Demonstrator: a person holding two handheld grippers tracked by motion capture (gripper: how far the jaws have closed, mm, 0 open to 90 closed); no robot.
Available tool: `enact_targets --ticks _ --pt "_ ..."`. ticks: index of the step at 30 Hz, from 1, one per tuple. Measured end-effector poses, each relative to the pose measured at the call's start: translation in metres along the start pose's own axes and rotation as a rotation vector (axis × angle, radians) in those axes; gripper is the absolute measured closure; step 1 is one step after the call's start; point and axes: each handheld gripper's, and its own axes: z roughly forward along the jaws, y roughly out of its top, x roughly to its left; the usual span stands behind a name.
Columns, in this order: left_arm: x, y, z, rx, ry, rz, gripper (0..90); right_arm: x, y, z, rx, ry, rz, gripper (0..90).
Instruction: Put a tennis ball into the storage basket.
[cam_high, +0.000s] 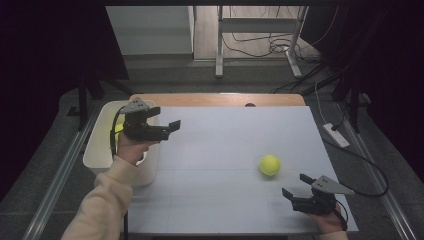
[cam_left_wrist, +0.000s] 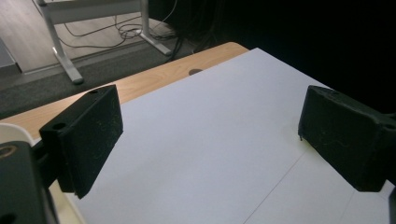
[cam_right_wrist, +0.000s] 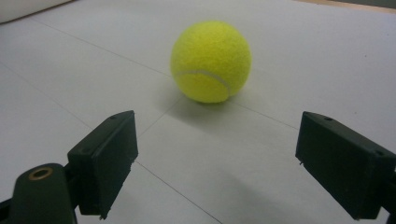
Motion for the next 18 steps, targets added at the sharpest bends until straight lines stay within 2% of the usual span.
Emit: enact_targets --ticks 18 --pt "-0.022 0.001 0.017 0.006 -0.071 0.032 7.1 -0.001 0.001 0.002 -0.001 0.002 -0.003 12.8"
